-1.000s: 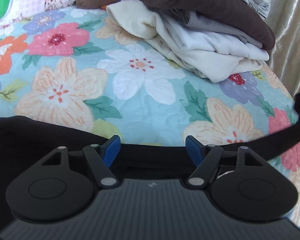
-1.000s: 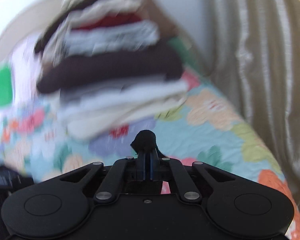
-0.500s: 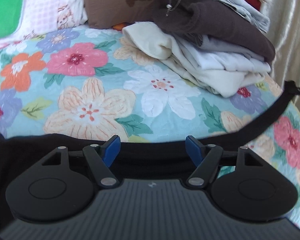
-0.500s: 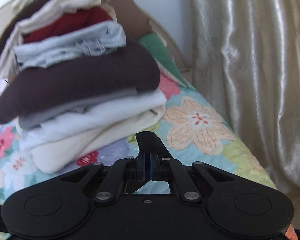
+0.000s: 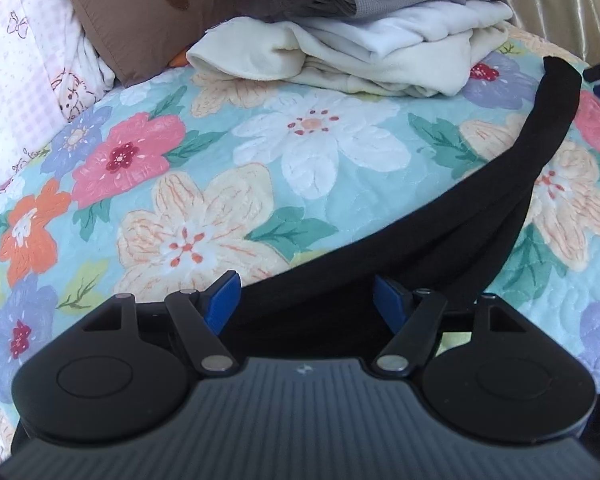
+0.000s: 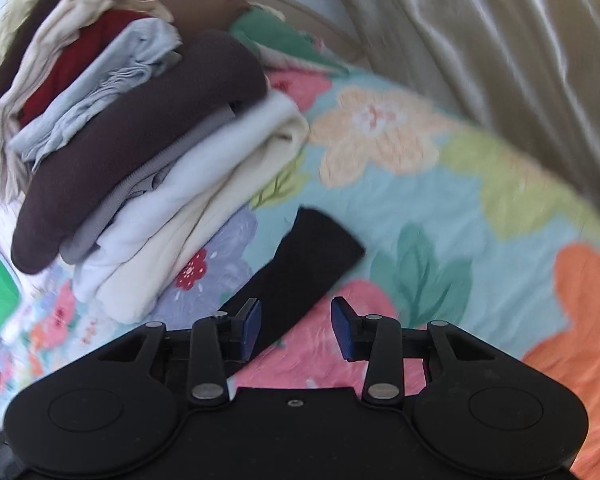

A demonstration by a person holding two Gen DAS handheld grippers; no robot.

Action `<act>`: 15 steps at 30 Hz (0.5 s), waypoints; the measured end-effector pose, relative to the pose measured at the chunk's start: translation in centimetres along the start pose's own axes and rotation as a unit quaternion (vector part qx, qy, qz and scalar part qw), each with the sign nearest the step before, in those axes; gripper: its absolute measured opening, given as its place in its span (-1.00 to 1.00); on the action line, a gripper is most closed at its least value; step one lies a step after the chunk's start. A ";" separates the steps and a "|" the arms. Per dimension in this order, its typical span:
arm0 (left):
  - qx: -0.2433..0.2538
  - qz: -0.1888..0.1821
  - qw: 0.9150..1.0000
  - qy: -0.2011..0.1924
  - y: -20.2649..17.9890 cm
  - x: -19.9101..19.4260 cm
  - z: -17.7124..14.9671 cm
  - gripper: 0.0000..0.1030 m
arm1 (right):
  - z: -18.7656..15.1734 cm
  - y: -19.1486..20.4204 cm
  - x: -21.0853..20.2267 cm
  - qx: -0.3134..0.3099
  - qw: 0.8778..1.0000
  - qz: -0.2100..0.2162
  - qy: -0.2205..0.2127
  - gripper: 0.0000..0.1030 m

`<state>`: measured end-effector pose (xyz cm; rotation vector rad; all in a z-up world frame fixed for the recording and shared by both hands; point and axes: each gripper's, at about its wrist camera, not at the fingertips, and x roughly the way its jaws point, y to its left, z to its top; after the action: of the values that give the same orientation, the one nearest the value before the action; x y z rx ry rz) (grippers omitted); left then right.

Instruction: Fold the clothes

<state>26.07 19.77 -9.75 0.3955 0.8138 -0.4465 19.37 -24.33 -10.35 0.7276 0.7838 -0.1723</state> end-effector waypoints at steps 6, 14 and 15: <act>-0.027 -0.021 0.999 -0.009 0.4 0.4 0.1 -0.85 | -0.5 0.3 2.5 0.021 0.999 0.012 -0.037 -0.68; 0.005 0.004 0.998 -0.060 -0.3 -2.0 0.1 -0.93 | -0.5 3.4 -3.6 -0.004 0.991 0.048 -0.126 -0.89; 0.002 0.003 0.998 -0.064 -0.2 -2.3 0.2 -0.93 | -0.5 3.7 -4.5 0.003 0.990 0.046 -0.130 -0.89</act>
<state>24.69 20.02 -7.95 0.3684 0.6870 -0.4622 17.36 -21.75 -5.55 0.7290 0.5010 -0.1826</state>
